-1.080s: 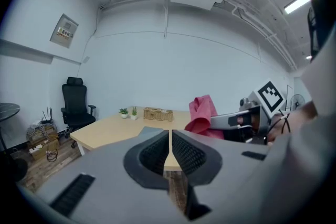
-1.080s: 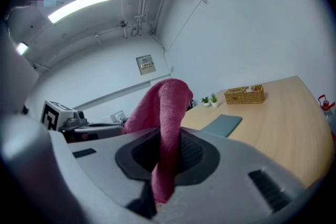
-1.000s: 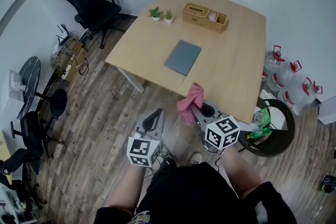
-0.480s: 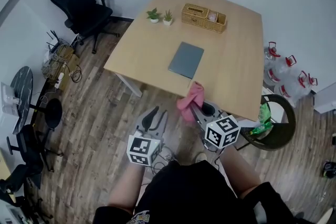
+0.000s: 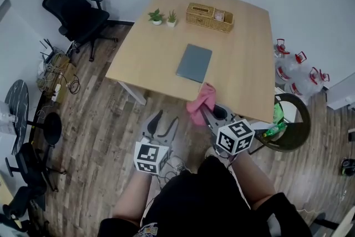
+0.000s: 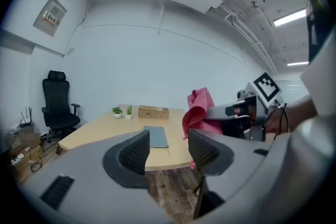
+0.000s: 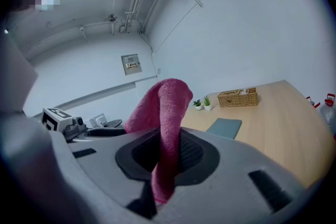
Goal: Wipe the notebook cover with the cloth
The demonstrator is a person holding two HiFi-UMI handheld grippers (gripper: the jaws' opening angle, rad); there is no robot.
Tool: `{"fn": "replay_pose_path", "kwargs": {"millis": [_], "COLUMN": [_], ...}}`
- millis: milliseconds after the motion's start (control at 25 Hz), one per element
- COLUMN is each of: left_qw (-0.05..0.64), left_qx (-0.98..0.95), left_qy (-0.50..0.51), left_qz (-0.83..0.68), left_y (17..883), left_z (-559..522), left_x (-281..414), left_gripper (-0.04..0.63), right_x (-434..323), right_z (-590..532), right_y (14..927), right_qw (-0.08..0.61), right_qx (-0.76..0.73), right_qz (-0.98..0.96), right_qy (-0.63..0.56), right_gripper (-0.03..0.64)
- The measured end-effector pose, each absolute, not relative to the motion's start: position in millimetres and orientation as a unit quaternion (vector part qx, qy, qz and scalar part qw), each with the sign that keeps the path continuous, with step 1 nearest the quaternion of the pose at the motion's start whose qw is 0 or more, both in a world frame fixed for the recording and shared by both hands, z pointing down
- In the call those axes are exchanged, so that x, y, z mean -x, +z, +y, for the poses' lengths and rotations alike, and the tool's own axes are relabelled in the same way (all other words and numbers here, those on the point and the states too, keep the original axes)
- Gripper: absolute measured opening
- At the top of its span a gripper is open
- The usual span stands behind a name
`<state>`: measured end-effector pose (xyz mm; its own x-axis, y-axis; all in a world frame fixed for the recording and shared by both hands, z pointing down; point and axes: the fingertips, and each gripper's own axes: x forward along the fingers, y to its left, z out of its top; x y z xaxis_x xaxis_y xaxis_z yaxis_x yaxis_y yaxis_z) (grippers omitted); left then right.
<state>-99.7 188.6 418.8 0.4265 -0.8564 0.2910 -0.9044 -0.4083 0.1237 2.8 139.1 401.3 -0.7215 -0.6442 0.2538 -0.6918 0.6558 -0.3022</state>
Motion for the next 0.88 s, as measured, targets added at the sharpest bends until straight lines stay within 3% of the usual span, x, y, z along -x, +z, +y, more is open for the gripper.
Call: {"fn": "replay_pose_path", "kwargs": {"millis": [520, 880], "left_qw": [0.126, 0.16], "left_qx": [-0.815, -0.786], "left_qy": [0.092, 0.109], "left_qz": [-0.558, -0.587], "left_y": [434, 448], "left_z": [124, 47], "left_x": [99, 93], "left_gripper": [0.212, 0.212], "right_x": [-13, -16], "right_z": [71, -12], "right_y": [416, 437], "right_qw": [0.071, 0.081], "right_qx": [-0.348, -0.311], "right_qz": [-0.912, -0.918], "right_qy": [0.206, 0.232], "right_gripper": [0.058, 0.058]}}
